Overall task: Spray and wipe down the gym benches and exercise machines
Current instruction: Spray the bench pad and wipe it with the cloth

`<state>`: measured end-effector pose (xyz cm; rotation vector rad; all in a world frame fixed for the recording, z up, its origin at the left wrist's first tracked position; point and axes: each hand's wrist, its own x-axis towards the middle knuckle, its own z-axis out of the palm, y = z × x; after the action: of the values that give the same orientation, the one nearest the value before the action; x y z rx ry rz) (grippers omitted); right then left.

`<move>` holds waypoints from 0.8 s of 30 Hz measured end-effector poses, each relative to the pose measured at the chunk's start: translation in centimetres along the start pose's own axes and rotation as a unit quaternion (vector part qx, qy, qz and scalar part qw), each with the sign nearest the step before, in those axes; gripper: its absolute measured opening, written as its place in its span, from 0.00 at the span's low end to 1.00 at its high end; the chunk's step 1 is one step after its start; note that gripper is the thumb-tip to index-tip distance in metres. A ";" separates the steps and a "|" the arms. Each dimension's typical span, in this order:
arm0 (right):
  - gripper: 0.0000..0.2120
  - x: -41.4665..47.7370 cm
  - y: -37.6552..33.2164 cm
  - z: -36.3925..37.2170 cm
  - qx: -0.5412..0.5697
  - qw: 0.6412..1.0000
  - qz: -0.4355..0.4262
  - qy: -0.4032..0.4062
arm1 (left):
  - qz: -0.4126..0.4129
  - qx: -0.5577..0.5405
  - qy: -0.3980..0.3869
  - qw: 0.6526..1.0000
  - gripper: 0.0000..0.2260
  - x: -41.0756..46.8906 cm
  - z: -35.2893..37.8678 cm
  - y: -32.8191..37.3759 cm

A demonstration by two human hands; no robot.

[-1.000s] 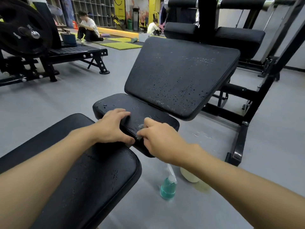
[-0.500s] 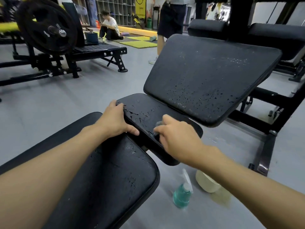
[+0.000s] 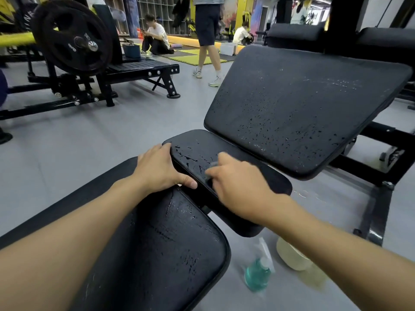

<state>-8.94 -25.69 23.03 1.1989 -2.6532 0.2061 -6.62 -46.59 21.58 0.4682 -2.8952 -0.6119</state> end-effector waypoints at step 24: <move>0.14 8.7 3.5 1.9 -0.018 0.993 0.112 0.025 | 0.001 -0.062 0.052 0.997 0.45 -0.1 0.5 -0.4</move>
<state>-17.41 -30.08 23.32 0.8704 -2.7319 0.2201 -6.56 -46.72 21.01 0.4652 -2.7403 -0.7380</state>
